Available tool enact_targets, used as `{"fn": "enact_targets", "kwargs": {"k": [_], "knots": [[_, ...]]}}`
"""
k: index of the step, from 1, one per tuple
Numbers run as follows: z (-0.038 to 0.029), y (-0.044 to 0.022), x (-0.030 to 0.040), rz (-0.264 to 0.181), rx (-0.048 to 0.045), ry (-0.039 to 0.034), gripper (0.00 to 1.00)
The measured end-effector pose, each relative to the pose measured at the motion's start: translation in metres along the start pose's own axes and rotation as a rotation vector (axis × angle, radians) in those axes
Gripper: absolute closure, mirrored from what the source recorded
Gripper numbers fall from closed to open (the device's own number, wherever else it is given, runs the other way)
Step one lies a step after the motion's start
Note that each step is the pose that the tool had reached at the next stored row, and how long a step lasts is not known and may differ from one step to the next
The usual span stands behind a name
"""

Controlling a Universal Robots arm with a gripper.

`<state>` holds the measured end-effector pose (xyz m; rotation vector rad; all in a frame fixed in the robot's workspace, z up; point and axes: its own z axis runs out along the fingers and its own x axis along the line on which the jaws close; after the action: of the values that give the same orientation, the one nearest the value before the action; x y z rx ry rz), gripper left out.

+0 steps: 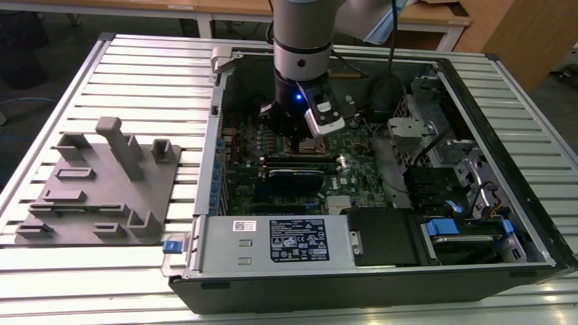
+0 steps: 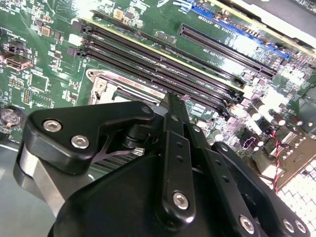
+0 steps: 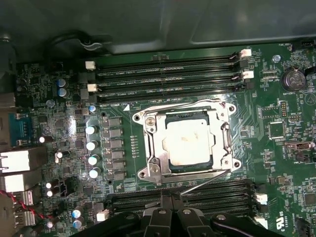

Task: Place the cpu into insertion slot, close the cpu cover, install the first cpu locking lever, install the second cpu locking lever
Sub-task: 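Install the second cpu locking lever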

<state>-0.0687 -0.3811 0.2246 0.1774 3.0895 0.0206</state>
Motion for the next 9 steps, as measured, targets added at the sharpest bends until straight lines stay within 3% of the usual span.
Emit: {"fn": "enact_targets", "kwargs": {"k": [9], "knots": [[0.0014, -0.0002, 0.0020, 0.000, 0.0000, 0.0000, 0.90]]}}
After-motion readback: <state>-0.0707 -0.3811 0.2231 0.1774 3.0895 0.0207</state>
